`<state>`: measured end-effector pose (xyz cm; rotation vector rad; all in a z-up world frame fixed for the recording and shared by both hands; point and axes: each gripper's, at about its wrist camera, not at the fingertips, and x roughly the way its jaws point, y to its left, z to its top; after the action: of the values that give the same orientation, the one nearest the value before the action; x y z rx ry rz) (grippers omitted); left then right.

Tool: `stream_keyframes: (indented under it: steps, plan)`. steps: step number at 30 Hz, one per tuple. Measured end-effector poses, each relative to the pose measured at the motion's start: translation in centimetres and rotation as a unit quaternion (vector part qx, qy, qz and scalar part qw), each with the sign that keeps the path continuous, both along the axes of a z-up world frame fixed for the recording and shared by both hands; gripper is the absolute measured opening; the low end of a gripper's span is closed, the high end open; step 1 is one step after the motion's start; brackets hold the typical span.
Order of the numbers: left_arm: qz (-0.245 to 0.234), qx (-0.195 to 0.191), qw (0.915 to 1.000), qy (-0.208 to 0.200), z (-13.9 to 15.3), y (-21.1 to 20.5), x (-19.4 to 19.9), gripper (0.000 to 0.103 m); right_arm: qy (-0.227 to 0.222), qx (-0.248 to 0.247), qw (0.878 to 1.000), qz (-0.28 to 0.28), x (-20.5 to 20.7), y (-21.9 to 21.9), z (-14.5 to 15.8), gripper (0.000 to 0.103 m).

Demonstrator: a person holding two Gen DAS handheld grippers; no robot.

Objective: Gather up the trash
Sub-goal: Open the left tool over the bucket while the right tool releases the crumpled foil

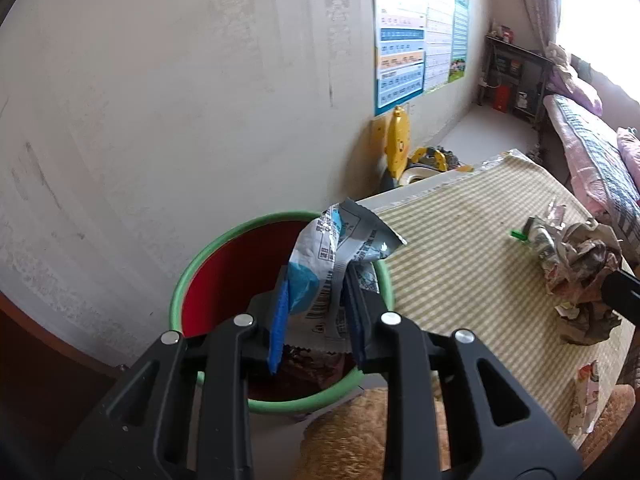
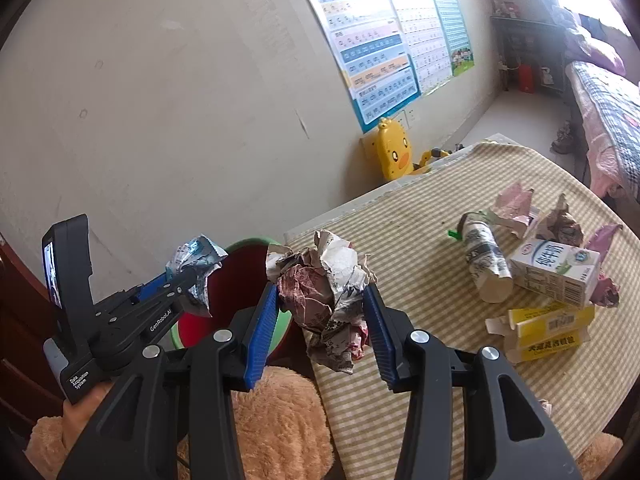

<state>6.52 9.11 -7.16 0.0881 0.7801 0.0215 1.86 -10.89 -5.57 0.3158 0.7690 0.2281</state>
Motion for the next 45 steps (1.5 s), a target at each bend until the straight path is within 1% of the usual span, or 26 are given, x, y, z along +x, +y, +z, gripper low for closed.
stream_keyframes:
  steps: [10,17,22,26,33,39,41,42,43,44,45]
  plan:
    - [0.039,-0.014,0.9990,0.013,-1.2,4.1,0.6,0.025,0.007,-0.002,0.999,0.037,2.8,3.7,-0.2,0.042]
    - [0.060,-0.025,0.9974,0.031,-2.6,6.3,1.2,0.025,0.016,-0.006,0.998,0.066,4.9,6.5,-0.9,0.042]
    - [0.069,-0.037,0.9959,0.046,-3.5,7.4,1.5,0.025,0.027,-0.009,0.996,0.089,6.5,8.6,-1.6,0.042]
    - [0.078,-0.052,0.9938,0.060,-4.4,8.3,1.8,0.025,0.032,-0.001,0.995,0.095,7.5,9.5,-1.8,0.042]
    - [0.085,-0.060,0.9917,0.075,-5.5,9.1,2.2,0.025,0.034,0.007,0.994,0.100,9.3,10.8,-1.8,0.044]
    - [0.088,-0.064,0.9908,0.081,-6.0,9.6,2.2,0.026,0.031,0.005,0.994,0.109,9.9,11.8,-1.8,0.044]
    - [0.088,-0.064,0.9906,0.082,-6.1,9.6,2.8,0.026,0.031,0.005,0.993,0.111,10.0,12.1,-1.8,0.044]
    - [0.090,-0.064,0.9905,0.082,-6.1,9.6,2.9,0.028,0.031,0.007,0.993,0.112,10.1,12.3,-1.9,0.044]
    - [0.090,-0.065,0.9904,0.082,-6.1,9.6,2.9,0.035,0.032,0.008,0.993,0.113,10.2,12.3,-2.0,0.047]
    - [0.092,-0.067,0.9900,0.083,-6.2,9.7,2.9,0.040,0.032,0.012,0.993,0.113,10.3,12.4,-2.1,0.050]
    - [0.094,-0.069,0.9898,0.082,-6.2,9.7,3.0,0.049,0.033,0.016,0.993,0.111,10.4,12.3,-2.1,0.055]
